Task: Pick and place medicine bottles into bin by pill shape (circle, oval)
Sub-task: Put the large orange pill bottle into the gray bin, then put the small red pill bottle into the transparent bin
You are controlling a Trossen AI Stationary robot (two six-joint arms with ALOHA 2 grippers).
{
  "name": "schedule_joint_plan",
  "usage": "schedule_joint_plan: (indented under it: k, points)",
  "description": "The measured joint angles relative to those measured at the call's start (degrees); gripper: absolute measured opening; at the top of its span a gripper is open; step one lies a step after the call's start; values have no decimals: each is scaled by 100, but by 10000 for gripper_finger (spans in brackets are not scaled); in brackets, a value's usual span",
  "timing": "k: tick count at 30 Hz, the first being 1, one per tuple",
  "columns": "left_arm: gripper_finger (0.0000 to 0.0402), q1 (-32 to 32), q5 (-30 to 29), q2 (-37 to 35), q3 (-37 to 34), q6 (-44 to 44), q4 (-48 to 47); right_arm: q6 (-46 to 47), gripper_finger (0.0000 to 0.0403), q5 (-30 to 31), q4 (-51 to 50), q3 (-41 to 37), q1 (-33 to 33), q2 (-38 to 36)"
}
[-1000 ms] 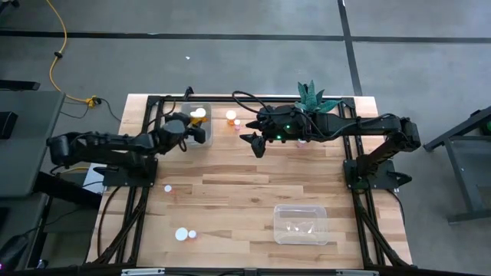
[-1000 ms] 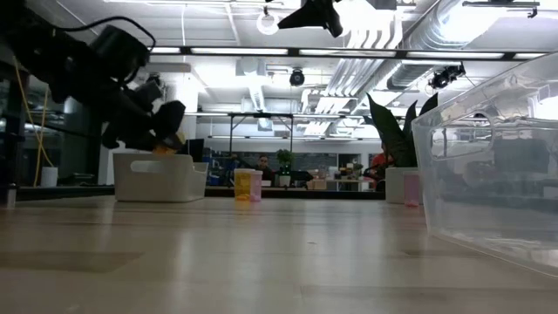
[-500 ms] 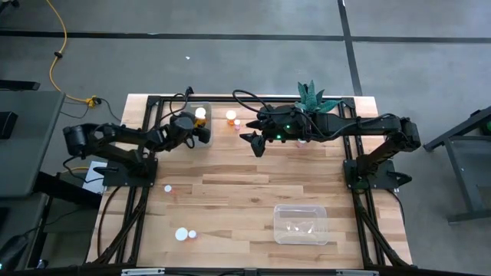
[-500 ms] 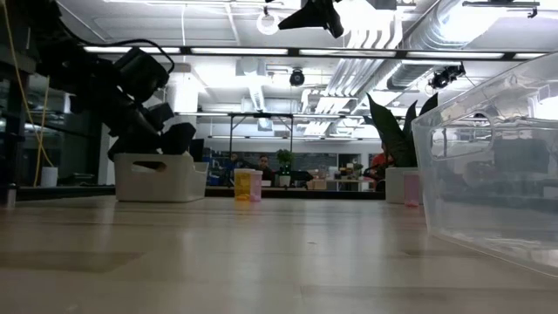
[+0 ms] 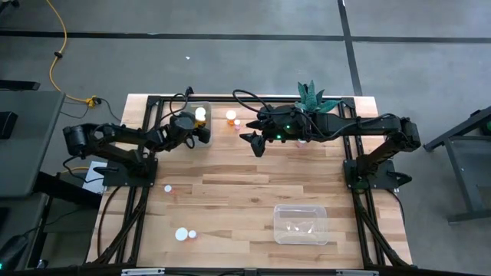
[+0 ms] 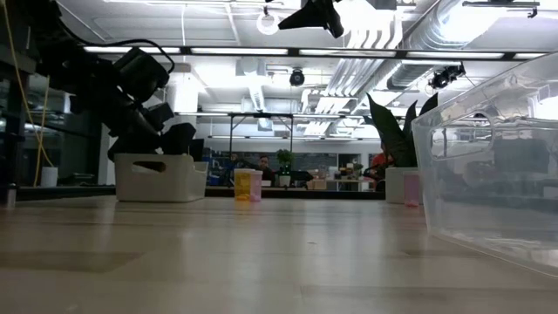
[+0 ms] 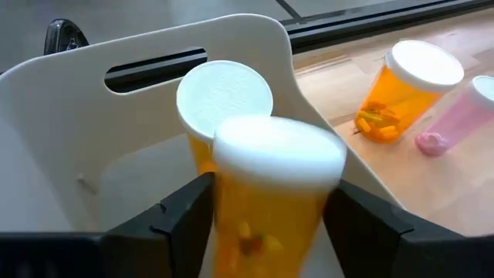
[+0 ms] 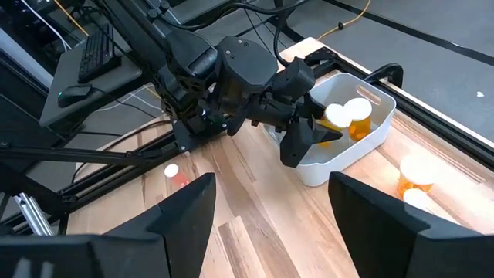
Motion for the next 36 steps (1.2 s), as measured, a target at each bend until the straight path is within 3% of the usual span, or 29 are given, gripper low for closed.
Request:
schedule_joint_plan:
  k: [9, 23, 30, 36]
  points:
    - [275, 0, 254, -510, -33, -27, -197, -2, 245, 0, 0, 0, -2, 0]
    - [278, -9, 926, -2157, 71, -140, -725, -2, 245, 0, 2, 0, -2, -2]
    - [278, -107, 1456, -2682, 849, 326, -1105, -257, 245, -2, -26, 1, 0, -66]
    - [278, -908, 2034, -2778, 2067, 1099, -1698, -666, 245, 0, -529, 7, 52, -411]
